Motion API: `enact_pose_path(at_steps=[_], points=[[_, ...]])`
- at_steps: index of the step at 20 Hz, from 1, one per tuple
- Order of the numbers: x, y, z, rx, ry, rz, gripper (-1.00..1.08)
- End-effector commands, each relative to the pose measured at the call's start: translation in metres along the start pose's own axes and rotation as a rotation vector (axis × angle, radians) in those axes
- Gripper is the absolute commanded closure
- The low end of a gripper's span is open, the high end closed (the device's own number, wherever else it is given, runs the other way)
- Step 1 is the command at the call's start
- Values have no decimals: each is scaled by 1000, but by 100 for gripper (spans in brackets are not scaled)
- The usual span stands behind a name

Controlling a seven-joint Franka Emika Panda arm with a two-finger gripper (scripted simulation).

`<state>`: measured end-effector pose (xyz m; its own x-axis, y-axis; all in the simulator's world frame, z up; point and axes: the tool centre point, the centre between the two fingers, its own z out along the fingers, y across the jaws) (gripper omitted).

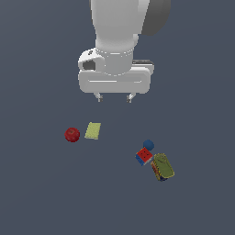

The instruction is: Pick up a designated object from a clutter of objects.

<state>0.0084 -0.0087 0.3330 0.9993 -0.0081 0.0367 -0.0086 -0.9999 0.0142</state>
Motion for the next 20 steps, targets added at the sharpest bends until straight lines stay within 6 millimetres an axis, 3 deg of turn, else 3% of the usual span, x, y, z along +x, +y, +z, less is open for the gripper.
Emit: enact_pose_path(at_steps=[1, 10, 20], points=[[0, 0, 0, 0, 0, 0, -92], [-2, 25, 8, 8, -33, 62, -92], [9, 15, 15, 3, -32, 44, -92]])
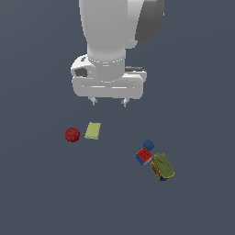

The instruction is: Pick up a designated object from a clutter of objects.

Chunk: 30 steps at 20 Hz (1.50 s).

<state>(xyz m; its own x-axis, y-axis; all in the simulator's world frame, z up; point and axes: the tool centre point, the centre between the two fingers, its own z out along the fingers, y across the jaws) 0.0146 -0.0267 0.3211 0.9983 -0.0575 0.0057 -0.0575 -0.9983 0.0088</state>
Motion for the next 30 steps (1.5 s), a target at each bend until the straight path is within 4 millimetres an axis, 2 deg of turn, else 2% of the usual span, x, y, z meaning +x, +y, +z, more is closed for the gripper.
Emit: enact_pose_path(at_steps=[1, 6, 11, 21, 26, 30], points=[[6, -6, 5, -3, -1, -10, -92], [25, -25, 19, -9, -1, -40, -92], [49, -55, 43, -16, -1, -84, -92], [95, -136, 114, -15, -1, -189, -92], [108, -176, 153, -8, -2, -235, -92], [113, -201, 178, -1, -3, -262, -92]])
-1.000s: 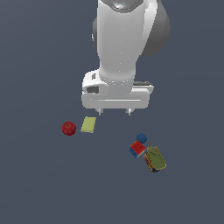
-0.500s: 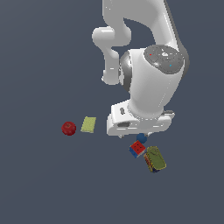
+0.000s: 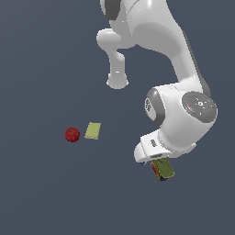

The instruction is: Pick up a designated object from a clutter of objects.

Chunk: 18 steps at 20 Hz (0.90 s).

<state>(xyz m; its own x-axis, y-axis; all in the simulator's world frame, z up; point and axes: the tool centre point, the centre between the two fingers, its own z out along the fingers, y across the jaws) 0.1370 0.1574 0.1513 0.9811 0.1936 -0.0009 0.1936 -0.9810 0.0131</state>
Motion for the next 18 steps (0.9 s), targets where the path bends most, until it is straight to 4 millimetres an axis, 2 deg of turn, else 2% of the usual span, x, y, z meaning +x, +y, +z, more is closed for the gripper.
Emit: enact_pose_path(at_steps=[1, 9, 15, 18], points=[[6, -13, 14, 4, 1, -15, -92], [15, -37, 40, 12, 1, -40, -92], [15, -38, 43, 13, 0, -41, -92], [15, -38, 52, 13, 0, -41, -92]])
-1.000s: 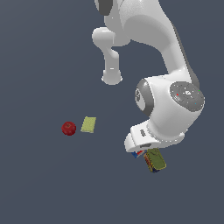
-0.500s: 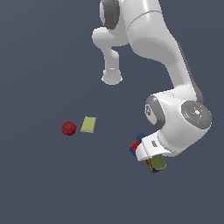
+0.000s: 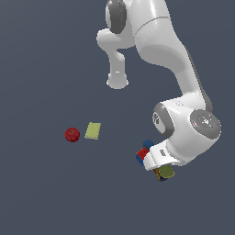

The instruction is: Pick up a designated object from a clutter of objects.

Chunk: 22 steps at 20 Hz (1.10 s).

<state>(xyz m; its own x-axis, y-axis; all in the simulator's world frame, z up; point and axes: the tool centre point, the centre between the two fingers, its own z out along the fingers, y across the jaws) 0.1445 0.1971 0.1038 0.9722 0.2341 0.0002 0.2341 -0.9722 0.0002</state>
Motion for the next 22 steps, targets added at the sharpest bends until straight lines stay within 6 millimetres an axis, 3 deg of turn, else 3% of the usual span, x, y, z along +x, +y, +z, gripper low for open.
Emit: enact_pose_path(at_steps=[1, 8, 14, 15, 22], points=[[-1, 0, 10, 0, -1, 0, -92], [-1, -1, 43, 0, 0, -1, -92], [0, -1, 45, 0, 0, -1, -92], [0, -1, 45, 0, 0, -1, 108], [0, -1, 45, 0, 0, -1, 108]])
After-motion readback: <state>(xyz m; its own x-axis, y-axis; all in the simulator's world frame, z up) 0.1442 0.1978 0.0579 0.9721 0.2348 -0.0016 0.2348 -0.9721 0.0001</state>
